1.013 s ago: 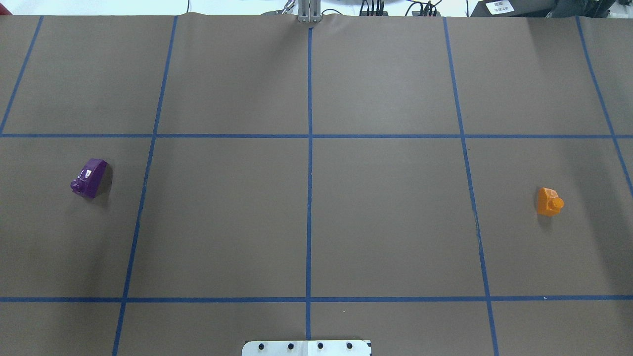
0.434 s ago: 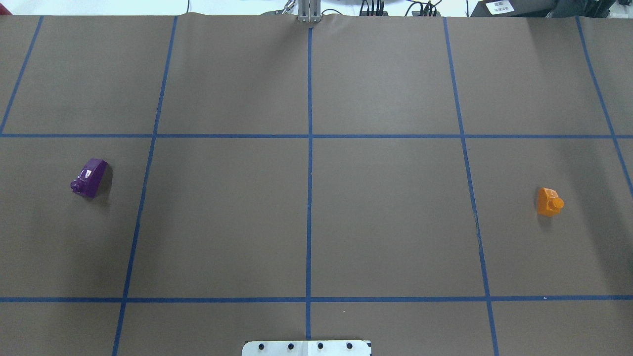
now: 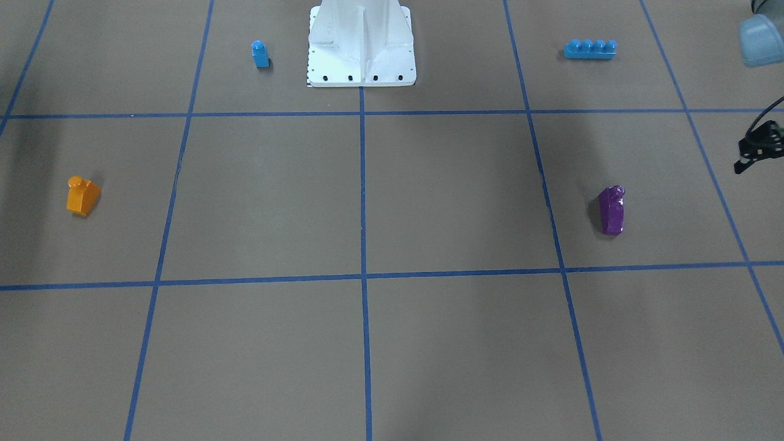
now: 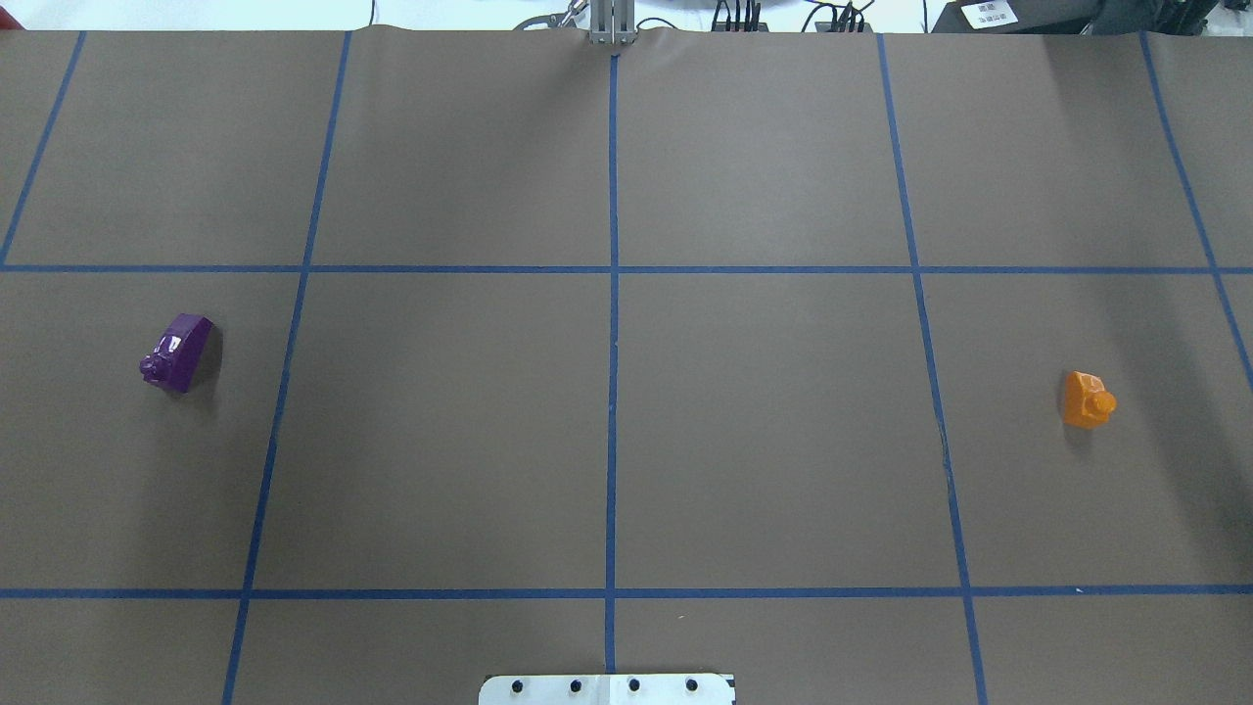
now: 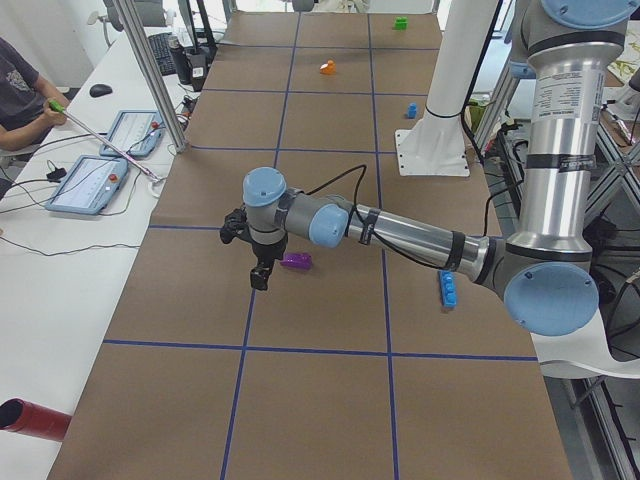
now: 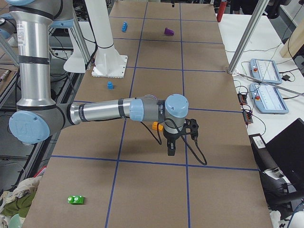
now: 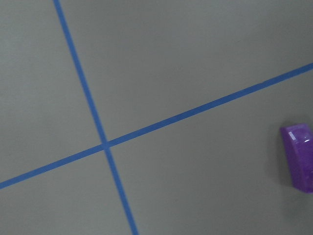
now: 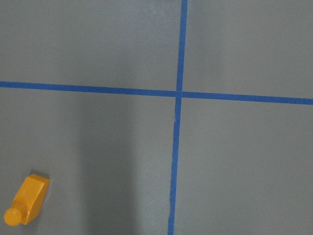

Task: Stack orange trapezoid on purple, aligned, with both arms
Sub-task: 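Reach the left gripper down to the purple trapezoid block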

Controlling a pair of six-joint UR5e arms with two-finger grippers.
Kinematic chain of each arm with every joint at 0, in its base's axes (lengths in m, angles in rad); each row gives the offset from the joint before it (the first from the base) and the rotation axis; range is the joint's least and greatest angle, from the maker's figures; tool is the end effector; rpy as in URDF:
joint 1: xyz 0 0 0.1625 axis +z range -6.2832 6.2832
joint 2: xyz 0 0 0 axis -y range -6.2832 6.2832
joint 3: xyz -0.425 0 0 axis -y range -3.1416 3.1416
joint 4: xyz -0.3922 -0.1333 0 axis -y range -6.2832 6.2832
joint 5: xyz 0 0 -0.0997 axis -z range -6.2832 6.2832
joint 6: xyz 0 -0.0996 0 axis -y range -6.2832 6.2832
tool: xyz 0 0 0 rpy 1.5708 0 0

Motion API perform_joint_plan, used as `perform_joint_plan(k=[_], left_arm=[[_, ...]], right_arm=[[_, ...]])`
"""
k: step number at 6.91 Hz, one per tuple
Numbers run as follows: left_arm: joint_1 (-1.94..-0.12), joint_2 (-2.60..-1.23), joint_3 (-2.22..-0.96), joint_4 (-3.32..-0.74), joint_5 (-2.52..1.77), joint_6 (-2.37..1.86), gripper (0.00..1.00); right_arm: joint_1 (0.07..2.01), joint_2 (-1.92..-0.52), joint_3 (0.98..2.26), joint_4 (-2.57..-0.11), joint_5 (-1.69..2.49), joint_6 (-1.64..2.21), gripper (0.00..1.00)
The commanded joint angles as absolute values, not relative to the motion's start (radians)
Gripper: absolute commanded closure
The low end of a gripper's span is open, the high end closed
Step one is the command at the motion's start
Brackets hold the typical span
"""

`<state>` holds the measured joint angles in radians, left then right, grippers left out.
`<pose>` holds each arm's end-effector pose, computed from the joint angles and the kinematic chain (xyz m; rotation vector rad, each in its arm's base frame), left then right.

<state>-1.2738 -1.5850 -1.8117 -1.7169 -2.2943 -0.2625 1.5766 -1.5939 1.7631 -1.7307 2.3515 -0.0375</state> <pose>0.0838 -0.5040 0.5183 0.1716 0.7921 0.1777 0.0660 -0.4768 0.5912 0.0257 -0.7804 -0.0337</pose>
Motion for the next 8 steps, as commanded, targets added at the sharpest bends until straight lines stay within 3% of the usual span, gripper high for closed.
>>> perform_joint_plan(k=[1, 5, 8], left_arm=[[-1.047, -1.539, -1.815, -1.981, -2.208, -0.727, 0.00], [-0.855, -1.557, -1.790, -1.991, -2.063, -0.856, 0.00], [-0.825, -1.615, -1.691, -1.993, -2.063, -0.844, 0.01]], right_arm=[[1.575, -1.585, 1.753, -1.730, 2.376, -0.035, 0.00], [1.575, -1.577, 1.758, -1.730, 2.379, -0.034, 0.00], [1.575, -1.575, 1.759, -1.730, 2.379, -0.034, 0.00]])
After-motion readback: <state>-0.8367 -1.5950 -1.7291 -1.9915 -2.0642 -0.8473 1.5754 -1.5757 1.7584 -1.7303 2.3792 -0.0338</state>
